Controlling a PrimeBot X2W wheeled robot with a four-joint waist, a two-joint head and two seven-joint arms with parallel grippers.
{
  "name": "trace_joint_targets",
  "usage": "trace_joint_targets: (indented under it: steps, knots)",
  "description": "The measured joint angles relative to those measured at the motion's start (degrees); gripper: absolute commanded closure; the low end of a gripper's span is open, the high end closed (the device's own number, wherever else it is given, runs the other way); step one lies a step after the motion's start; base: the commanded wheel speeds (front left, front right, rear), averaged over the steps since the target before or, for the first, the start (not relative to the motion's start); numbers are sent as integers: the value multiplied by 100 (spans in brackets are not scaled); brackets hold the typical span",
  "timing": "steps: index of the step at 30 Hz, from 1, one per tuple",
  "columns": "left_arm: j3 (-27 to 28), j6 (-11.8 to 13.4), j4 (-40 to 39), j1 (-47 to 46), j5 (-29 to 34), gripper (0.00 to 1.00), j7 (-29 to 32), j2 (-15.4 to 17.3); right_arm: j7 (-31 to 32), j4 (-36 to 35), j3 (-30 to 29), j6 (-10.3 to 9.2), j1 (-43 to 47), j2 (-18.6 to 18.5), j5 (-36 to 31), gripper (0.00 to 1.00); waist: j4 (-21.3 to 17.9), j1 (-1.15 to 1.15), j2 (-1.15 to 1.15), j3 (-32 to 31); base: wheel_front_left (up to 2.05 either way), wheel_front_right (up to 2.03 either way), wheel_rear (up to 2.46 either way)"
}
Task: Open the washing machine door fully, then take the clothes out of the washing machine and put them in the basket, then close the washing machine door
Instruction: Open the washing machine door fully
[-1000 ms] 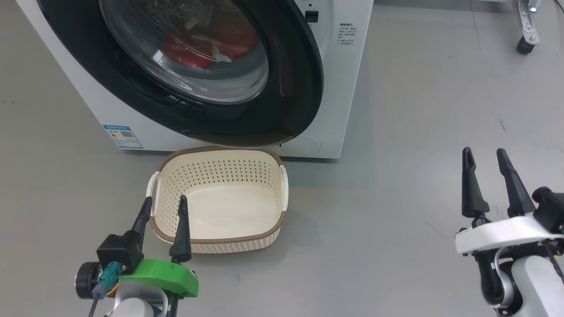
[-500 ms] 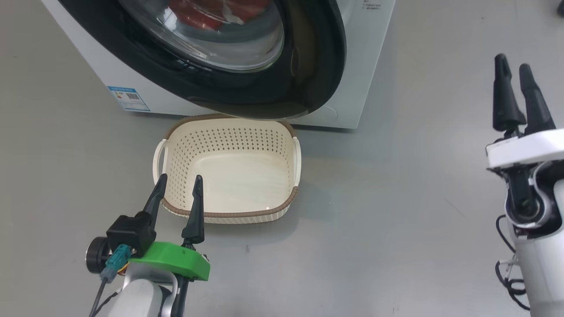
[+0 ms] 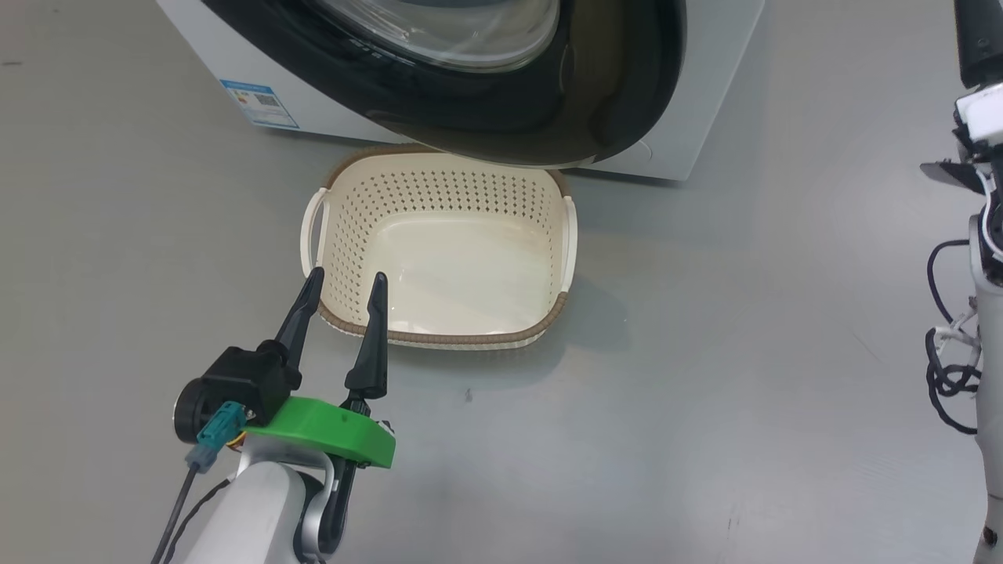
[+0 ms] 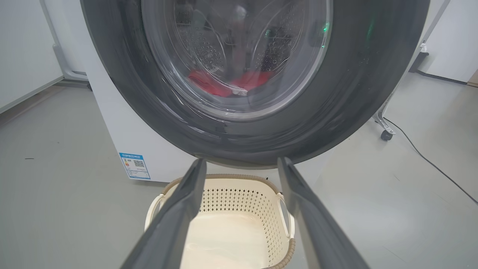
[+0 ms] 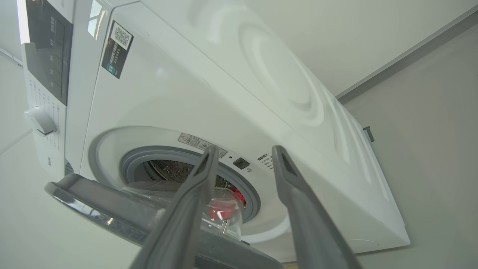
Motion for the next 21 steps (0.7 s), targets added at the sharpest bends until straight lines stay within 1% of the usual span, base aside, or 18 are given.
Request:
trace_joint_targets:
  steps: [2, 7, 9, 13, 17, 18, 20, 21]
  knots:
    - [-22, 3, -18, -63, -35, 0, -1, -3, 200, 69, -14, -23, -198, -12, 157, 100, 60, 0, 0, 78, 0, 0, 0]
    - [-105, 52, -35, -158, -81, 0, -1, -8, 730, 323, 27, -160, -647, 27, 556, 100, 195, 0, 0, 265, 0, 0, 0]
    - [-157, 65, -44, -188, -143, 0, -1, -11, 939, 432, 37, -289, -798, 41, 703, 100, 249, 0, 0, 335, 0, 0, 0]
    - [-240, 77, -65, -259, -259, 0, -1, -13, 1327, 628, -18, -477, -1124, 179, 1157, 100, 352, 0, 0, 464, 0, 0, 0]
    - [-357, 102, -69, -350, -346, 0, 0, -19, 1641, 803, -113, -554, -1374, 275, 1539, 100, 470, 0, 0, 562, 0, 0, 0]
    - [-365, 103, -70, -361, -357, 0, -1, -22, 1699, 860, -127, -557, -1413, 274, 1588, 100, 504, 0, 0, 581, 0, 0, 0]
    - [-376, 122, -73, -371, -391, 0, -1, -26, 1813, 985, -152, -642, -1484, 270, 1656, 100, 567, 0, 0, 613, 0, 0, 0]
    - [-380, 140, -73, -381, -394, 0, -1, -27, 1875, 1050, -153, -654, -1512, 269, 1669, 100, 596, 0, 0, 627, 0, 0, 0]
